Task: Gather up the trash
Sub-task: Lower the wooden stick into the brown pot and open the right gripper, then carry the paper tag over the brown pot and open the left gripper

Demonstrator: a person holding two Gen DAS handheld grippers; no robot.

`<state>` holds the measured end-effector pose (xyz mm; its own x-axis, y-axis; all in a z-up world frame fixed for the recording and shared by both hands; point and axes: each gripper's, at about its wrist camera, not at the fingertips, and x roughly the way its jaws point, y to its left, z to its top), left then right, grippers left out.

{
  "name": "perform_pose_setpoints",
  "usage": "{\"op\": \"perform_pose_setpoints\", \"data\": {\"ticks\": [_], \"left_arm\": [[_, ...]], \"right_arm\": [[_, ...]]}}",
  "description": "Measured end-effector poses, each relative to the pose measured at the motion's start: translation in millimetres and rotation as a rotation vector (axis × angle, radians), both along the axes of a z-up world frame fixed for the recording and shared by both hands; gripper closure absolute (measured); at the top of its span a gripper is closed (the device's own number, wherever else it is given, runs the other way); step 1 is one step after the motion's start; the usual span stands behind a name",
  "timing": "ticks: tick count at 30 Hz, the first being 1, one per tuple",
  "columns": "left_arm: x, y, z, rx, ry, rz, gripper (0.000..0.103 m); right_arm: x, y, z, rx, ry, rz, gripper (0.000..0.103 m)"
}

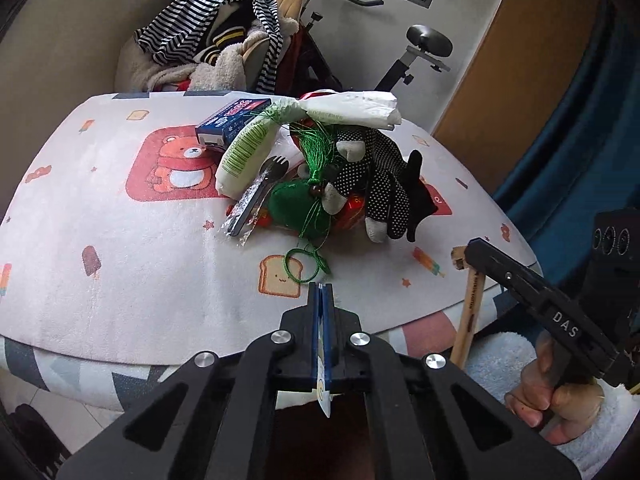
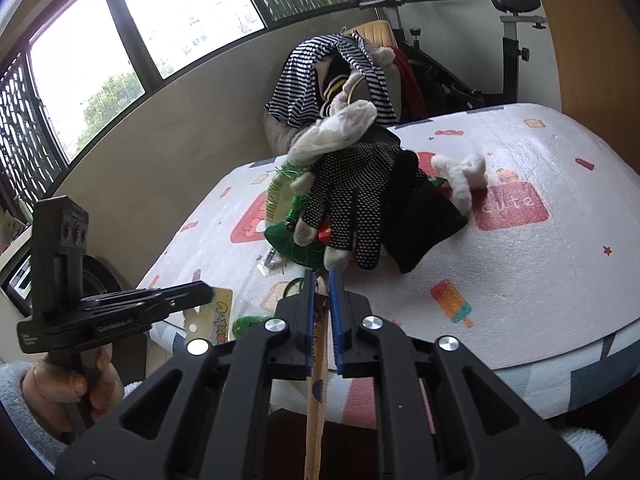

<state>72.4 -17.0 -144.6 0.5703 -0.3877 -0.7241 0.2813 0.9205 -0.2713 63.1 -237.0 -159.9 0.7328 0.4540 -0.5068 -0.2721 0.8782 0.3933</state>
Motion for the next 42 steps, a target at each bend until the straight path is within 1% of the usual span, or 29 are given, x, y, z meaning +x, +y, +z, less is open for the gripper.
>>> {"op": "perform_pose_setpoints", "data": {"ticks": [5, 7, 15, 18, 20, 23, 26, 27, 28, 29, 30, 31, 32, 34, 37, 39, 42], "left_arm": [[-24.7, 3.9, 7.4, -0.019, -0.002, -0.033, 0.101], [-31.9, 3.4, 9.1, -0.021, -0.005, -0.045, 0.101], [-54.4, 3.3, 8.2, -0.04, 0.004, -0.074, 0.101], [-57.3, 2.5, 4.1, -0.044, 0.016, -0.083, 0.101], [-59.1, 1.3, 2.7, -0.038, 0.017, -0.089, 0.101], [-60.4, -0.1, 1.0, -0.028, 0.016, -0.098, 0.101], [-61.9, -1.1, -1.1, -0.033, 0.019, -0.109, 0.101], [-63.1, -2.0, -2.6, -0.037, 0.022, -0.116, 0.101], [-64.3, -3.2, -4.4, -0.038, 0.024, -0.122, 0.101], [-65.0, -4.7, -6.9, -0.032, 0.028, -0.127, 0.101], [-66.5, -6.0, -9.7, -0.025, 0.03, -0.136, 0.101], [-67.6, -7.3, -12.2, -0.017, 0.031, -0.143, 0.101], [-69.0, -8.2, -15.1, -0.01, 0.032, -0.153, 0.101], [-71.4, -9.5, -22.1, -0.004, 0.045, -0.18, 0.101], [-73.7, -9.5, -36.6, 0.014, 0.074, -0.21, 0.101], [-73.8, -9.4, -47.1, 0.021, 0.103, -0.217, 0.101], [-75.2, -11.9, -60.5, 0.046, 0.136, -0.226, 0.101]], "right_arm": [[-10.2, 19.9, 4.7, -0.069, -0.07, -0.015, 0.092], [-10.0, 25.0, 3.6, -0.085, -0.077, -0.02, 0.092], [-12.2, 33.5, 2.0, -0.104, -0.06, -0.001, 0.091], [-11.9, 33.5, -1.2, -0.095, -0.036, 0.007, 0.088], [-11.3, 33.1, -4.9, -0.083, -0.011, 0.02, 0.082], [-11.6, 34.2, -9.8, -0.092, 0.012, 0.037, 0.081], [-11.6, 32.4, -12.8, -0.091, 0.028, 0.046, 0.077], [-11.8, 31.6, -13.2, -0.092, 0.029, 0.051, 0.074], [-12.4, 29.7, -13.2, -0.094, 0.028, 0.062, 0.065], [-12.7, 28.2, -13.3, -0.098, 0.024, 0.069, 0.059], [-13.7, 26.8, -13.2, -0.105, 0.017, 0.078, 0.047], [-14.9, 24.4, -13.7, -0.125, 0.009, 0.101, 0.037], [-14.6, 23.1, -14.8, -0.136, 0.011, 0.119, 0.032], [-14.9, 16.5, -18.7, -0.171, 0.018, 0.166, 0.011], [-17.3, 5.6, -23.0, -0.226, 0.01, 0.198, 0.006], [-18.0, -3.5, -26.6, -0.239, 0.011, 0.191, 0.006], [-17.7, -21.8, -33.6, -0.216, 0.032, 0.146, 0.006]]}}
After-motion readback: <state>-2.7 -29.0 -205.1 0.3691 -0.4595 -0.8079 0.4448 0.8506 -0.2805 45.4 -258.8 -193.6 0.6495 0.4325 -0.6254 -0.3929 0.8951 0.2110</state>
